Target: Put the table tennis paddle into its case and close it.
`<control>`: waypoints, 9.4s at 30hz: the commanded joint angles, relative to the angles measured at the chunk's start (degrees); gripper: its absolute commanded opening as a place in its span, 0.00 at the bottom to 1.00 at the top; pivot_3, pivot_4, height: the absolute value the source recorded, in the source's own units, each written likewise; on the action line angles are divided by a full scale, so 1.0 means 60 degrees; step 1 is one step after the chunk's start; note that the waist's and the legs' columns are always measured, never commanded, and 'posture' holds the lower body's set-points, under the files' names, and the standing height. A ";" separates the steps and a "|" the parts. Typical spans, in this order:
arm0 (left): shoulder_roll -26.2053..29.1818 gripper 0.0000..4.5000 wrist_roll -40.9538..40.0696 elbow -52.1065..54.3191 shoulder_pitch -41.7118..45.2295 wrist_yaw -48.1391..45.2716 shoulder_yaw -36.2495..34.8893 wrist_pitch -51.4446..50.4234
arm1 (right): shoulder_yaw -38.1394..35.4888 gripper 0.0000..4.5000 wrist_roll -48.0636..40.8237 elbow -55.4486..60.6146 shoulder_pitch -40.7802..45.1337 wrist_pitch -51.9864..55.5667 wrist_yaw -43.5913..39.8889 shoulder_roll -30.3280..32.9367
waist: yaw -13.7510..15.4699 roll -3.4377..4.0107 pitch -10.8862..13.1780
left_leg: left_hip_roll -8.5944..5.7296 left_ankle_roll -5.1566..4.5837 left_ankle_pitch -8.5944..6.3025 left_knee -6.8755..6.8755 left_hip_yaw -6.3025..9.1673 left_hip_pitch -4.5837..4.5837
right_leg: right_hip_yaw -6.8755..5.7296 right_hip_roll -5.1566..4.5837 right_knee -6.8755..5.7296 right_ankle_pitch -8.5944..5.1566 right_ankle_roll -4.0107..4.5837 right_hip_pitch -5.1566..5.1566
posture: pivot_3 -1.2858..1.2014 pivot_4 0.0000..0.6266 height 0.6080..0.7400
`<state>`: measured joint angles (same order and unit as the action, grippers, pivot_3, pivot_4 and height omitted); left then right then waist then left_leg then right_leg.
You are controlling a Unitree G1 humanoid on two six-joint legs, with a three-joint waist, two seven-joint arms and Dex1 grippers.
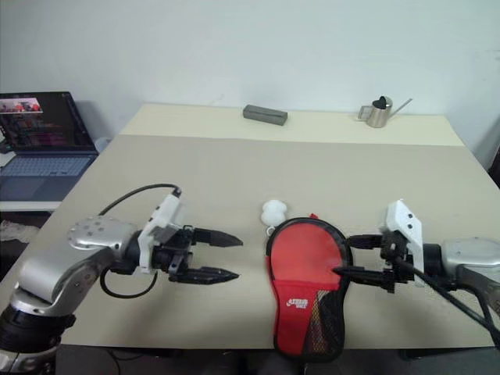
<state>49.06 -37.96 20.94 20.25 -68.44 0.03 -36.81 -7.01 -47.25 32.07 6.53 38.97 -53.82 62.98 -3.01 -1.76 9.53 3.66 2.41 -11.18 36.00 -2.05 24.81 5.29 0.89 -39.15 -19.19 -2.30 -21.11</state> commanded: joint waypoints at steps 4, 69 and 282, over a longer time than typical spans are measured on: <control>0.0315 0.76 0.0299 -0.0122 -0.0376 0.0313 -0.0786 0.0367 | 0.0801 0.99 0.1342 -0.0473 0.1001 -0.0960 -0.0751 -0.0342 | 0.0016 -0.0001 0.0000 | 0.0001 0.0000 0.0000 0.0000 0.0001 0.0000 | -0.0003 -0.0003 0.0000 0.0001 0.0001 0.0000 | 0.52 0.24 1.00; -0.3002 0.76 0.3992 -0.5497 0.3319 0.2391 0.1343 0.0961 | 0.3958 0.99 0.6086 -0.7999 0.2292 -0.4951 -0.1332 -0.5475 | 0.0134 0.0007 -0.0100 | -0.0007 0.0001 -0.0001 0.0003 -0.0027 -0.0146 | -0.0015 0.0003 -0.0023 0.0003 0.0005 0.0133 | 0.52 0.24 1.00; -0.1836 0.48 0.3539 -0.4451 0.2156 0.1656 -0.0358 0.1596 | 0.2056 1.00 0.4251 -0.3540 0.0941 -0.0946 -0.0711 -0.3764 | 0.0203 -0.0028 -0.0122 | -0.0007 0.0011 -0.0026 -0.0034 -0.0002 -0.0142 | -0.0018 -0.0013 0.0037 -0.0014 0.0004 0.0154 | 0.52 0.24 1.00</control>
<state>37.59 -17.72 -5.79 33.03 -59.50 -2.44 -29.37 6.07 -21.54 9.93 12.02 32.96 -58.46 39.80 -1.80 -1.93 8.80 3.62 2.48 -11.34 35.79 -2.06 23.96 5.19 0.81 -38.93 -19.27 -2.27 -20.20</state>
